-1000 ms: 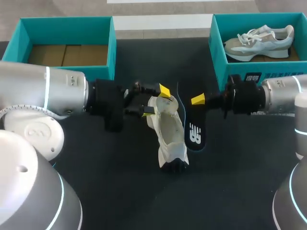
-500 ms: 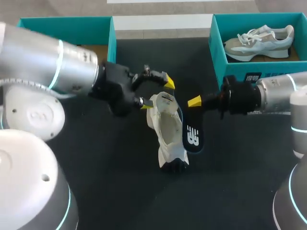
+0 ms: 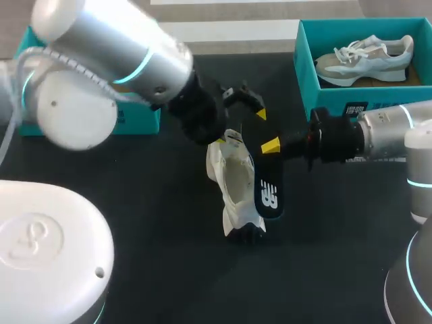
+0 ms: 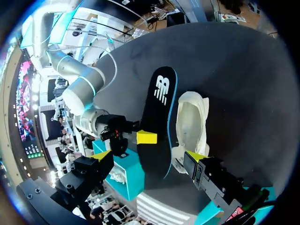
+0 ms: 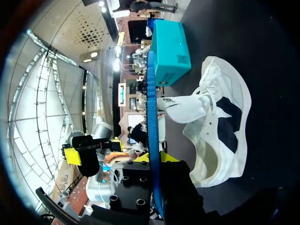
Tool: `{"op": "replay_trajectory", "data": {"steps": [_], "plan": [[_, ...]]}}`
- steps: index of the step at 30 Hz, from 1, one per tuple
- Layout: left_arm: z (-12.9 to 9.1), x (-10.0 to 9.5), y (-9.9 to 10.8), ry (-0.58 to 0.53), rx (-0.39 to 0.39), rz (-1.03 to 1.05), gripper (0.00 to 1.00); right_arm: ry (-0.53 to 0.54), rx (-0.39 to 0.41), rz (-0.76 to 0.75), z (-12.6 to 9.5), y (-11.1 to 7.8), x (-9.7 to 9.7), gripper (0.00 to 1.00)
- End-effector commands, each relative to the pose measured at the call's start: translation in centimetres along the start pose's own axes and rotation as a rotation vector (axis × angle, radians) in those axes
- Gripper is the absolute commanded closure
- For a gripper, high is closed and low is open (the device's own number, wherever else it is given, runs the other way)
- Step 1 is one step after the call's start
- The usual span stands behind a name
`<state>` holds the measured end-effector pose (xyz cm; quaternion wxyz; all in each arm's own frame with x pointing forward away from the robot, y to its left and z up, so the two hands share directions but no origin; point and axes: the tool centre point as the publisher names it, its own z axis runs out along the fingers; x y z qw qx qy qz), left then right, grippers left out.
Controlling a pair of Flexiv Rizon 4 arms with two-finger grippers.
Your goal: Take the shoe out of the shoebox, open the shoe tongue, remove and reinsert the insole, then place the shoe into the shoebox
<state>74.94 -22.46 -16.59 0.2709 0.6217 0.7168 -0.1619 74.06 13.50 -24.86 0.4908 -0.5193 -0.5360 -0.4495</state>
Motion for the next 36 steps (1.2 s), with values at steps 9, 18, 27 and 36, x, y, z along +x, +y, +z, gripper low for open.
{"op": "replay_trajectory", "data": {"steps": [9,18,27,36], "plan": [[0.6,-0.7,0.4,0.326,-0.001,0.000,0.00,-0.016,0.016,-0.001,-0.3,0.3,0.5,1.00],[0.3,-1.5,1.5,0.414,0.053,-0.038,0.00,-0.024,0.011,-0.004,-0.3,0.3,0.9,1.00],[0.3,-2.6,1.8,0.563,0.068,0.001,0.00,-0.022,0.009,-0.010,-0.1,0.3,1.0,1.00],[1.6,-3.8,1.7,0.538,0.071,0.007,0.00,-0.023,0.015,-0.014,-0.1,0.4,1.0,1.00]]}}
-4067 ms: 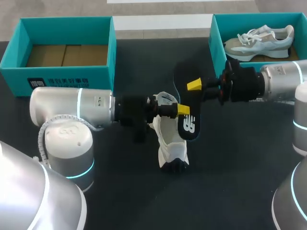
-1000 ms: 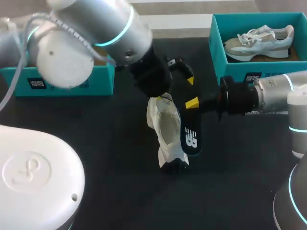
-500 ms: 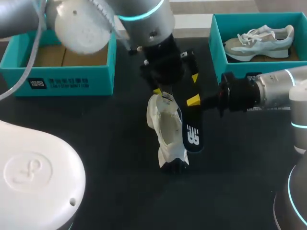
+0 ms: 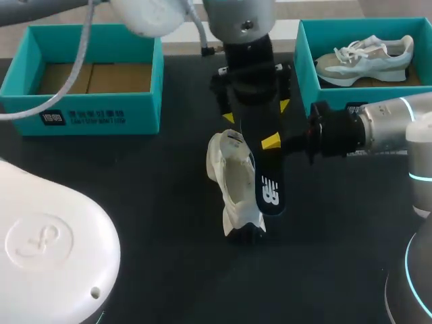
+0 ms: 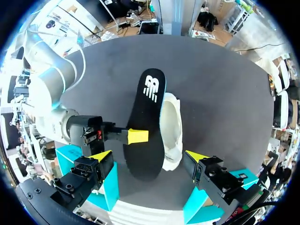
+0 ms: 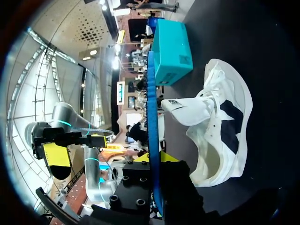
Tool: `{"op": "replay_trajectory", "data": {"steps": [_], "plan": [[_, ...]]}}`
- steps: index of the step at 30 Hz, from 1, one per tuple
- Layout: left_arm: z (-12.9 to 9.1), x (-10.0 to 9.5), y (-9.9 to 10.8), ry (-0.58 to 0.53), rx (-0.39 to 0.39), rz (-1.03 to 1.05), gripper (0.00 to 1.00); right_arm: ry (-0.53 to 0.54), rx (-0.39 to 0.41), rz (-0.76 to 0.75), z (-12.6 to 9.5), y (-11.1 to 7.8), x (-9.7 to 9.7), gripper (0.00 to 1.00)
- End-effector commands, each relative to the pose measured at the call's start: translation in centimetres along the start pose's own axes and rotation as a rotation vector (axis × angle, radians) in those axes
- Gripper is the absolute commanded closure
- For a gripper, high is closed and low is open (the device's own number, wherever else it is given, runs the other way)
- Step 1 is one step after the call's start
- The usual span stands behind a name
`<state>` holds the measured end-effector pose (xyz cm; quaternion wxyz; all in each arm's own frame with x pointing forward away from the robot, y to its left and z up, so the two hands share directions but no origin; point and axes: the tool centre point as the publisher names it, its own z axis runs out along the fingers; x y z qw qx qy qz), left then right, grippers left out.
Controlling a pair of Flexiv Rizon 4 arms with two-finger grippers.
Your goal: Take the shoe out of the shoebox, open the shoe tongue, remove and reinsert the insole, then place the shoe into the shoebox
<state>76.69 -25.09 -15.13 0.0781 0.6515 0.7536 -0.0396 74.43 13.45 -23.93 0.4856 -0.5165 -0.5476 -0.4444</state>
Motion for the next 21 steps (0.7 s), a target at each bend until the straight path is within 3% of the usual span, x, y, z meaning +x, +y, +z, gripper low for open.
{"op": "replay_trajectory", "data": {"steps": [1,15,21], "plan": [[0.67,-1.27,0.36,0.061,0.002,0.007,0.00,-0.003,0.003,0.001,0.11,0.02,0.06,1.00],[1.10,-1.69,0.70,0.033,-0.004,0.015,0.00,-0.003,0.003,0.000,0.00,0.10,0.10,1.00],[1.39,-0.77,1.03,-0.132,0.054,-0.037,0.00,-0.003,0.001,0.005,-0.30,0.13,0.00,1.00]]}}
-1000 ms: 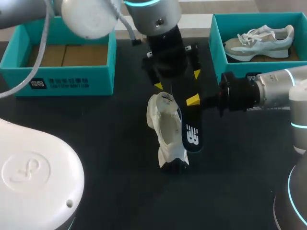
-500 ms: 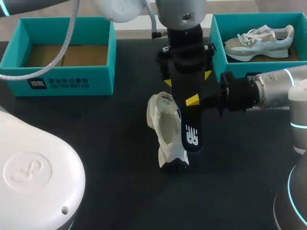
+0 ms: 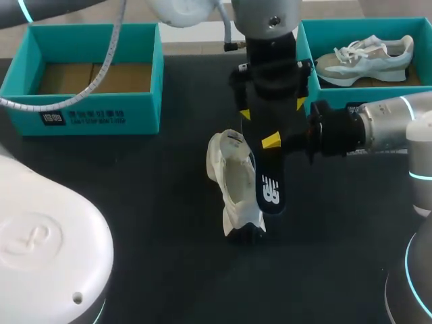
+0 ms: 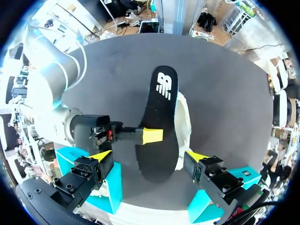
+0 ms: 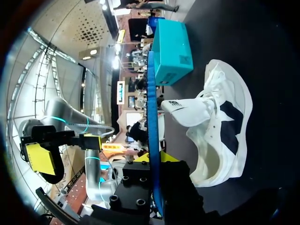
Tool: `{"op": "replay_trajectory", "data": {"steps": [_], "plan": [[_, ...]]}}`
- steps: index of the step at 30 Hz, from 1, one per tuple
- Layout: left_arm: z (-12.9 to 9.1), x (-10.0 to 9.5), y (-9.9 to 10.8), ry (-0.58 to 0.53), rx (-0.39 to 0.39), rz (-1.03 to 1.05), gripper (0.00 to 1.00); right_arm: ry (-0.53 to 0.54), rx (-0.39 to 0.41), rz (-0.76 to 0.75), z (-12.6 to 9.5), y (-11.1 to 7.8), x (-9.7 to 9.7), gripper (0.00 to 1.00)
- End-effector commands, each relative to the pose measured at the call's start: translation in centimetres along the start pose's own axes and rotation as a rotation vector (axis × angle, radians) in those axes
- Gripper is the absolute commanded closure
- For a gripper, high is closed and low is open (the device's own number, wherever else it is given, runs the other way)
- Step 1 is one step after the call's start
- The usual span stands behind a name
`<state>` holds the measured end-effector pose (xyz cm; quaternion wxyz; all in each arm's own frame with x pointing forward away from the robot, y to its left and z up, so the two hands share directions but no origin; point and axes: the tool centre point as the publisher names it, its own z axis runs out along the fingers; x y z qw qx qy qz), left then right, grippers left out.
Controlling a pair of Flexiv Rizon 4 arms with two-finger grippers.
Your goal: Take the shoe out of the shoebox, open the shoe tongue, remove and reinsert the insole, then place the shoe into the shoebox
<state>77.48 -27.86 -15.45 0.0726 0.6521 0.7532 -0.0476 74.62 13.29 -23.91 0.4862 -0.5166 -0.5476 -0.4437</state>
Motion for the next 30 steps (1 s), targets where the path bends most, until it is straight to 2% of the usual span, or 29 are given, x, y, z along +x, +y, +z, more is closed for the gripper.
{"op": "replay_trajectory", "data": {"steps": [1,2,6,18,21,22,30], "plan": [[0.6,2.3,0.7,-0.161,0.034,-0.026,0.00,-0.004,0.000,0.004,-0.2,0.0,0.0,1.00],[0.6,2.6,0.8,-0.206,0.060,-0.041,0.00,-0.004,-0.001,0.005,-0.2,0.0,0.0,1.00],[0.3,3.5,0.6,-0.325,0.059,-0.054,0.00,-0.007,-0.002,0.009,-0.5,0.0,0.1,1.00],[-0.2,5.8,-0.7,-0.665,0.015,-0.053,0.00,-0.023,-0.012,0.016,-1.2,0.0,0.4,1.00],[0.1,6.5,-1.0,-0.666,0.033,-0.077,0.00,-0.026,-0.012,0.018,-1.3,-0.1,0.4,1.00],[0.3,6.7,-1.0,-0.661,0.064,-0.087,0.00,-0.027,-0.012,0.019,-1.3,0.0,0.4,1.00],[0.3,6.7,-1.0,-0.661,0.064,-0.087,0.00,-0.032,-0.016,0.009,-1.6,0.0,0.6,1.00]]}}
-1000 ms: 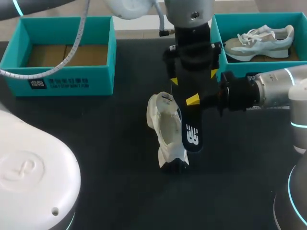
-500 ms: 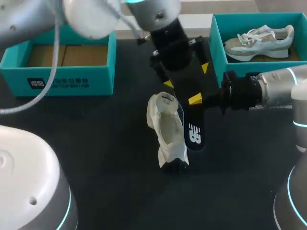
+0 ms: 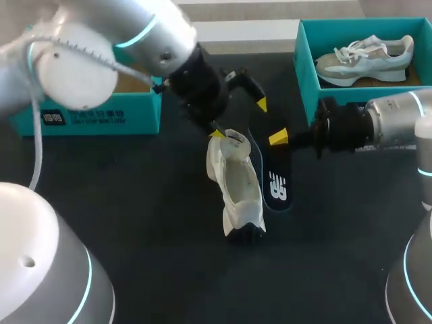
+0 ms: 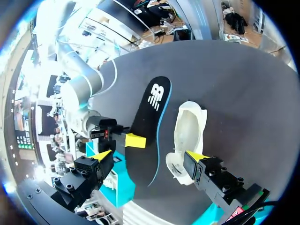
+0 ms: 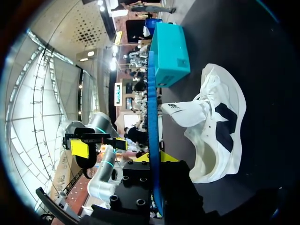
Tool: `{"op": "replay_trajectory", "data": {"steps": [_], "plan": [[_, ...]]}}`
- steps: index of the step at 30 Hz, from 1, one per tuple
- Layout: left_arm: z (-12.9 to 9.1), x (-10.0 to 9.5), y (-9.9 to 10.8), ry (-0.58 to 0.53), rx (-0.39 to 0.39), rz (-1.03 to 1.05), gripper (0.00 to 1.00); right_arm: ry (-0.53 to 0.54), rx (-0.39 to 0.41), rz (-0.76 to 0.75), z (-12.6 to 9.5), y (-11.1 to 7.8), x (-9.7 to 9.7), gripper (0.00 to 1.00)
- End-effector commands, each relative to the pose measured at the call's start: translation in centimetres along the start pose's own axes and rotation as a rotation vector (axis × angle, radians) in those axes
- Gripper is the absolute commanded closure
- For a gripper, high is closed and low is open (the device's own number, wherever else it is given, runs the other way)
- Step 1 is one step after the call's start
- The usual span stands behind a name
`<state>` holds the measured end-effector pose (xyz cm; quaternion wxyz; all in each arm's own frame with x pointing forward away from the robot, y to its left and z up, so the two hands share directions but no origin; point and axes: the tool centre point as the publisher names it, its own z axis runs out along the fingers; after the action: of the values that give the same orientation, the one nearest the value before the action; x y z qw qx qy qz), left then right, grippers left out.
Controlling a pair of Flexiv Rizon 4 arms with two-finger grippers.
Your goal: Take the shoe out of the shoebox, open the shoe tongue, remove and reinsert the insole, then place the shoe into the shoebox
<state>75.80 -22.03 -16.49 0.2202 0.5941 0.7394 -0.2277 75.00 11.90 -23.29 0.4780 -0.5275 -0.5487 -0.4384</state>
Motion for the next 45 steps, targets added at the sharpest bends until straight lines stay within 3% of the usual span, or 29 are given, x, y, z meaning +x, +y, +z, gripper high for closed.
{"op": "replay_trajectory", "data": {"steps": [1,9,16,23,38,45], "plan": [[0.0,0.7,-0.1,-0.192,-0.001,0.003,0.00,-0.007,-0.003,0.000,-0.1,-0.3,0.2,1.00],[0.0,0.7,-0.1,-0.192,-0.001,0.003,0.00,-0.006,-0.004,-0.008,-0.2,-0.5,0.1,1.00],[3.0,2.6,1.5,-0.519,-0.142,-0.067,0.00,0.029,-0.015,0.003,-0.2,-0.6,0.9,1.00],[3.1,2.6,2.4,-0.761,-0.174,-0.145,0.00,0.046,0.012,0.030,-0.1,-0.8,2.0,1.00],[2.7,2.4,2.7,-1.025,-0.172,-0.020,0.00,0.106,0.041,0.053,0.6,-1.1,3.5,1.00],[3.0,1.9,2.7,-1.038,-0.159,-0.003,0.00,0.102,0.042,0.057,0.8,-1.4,3.7,1.00]]}}
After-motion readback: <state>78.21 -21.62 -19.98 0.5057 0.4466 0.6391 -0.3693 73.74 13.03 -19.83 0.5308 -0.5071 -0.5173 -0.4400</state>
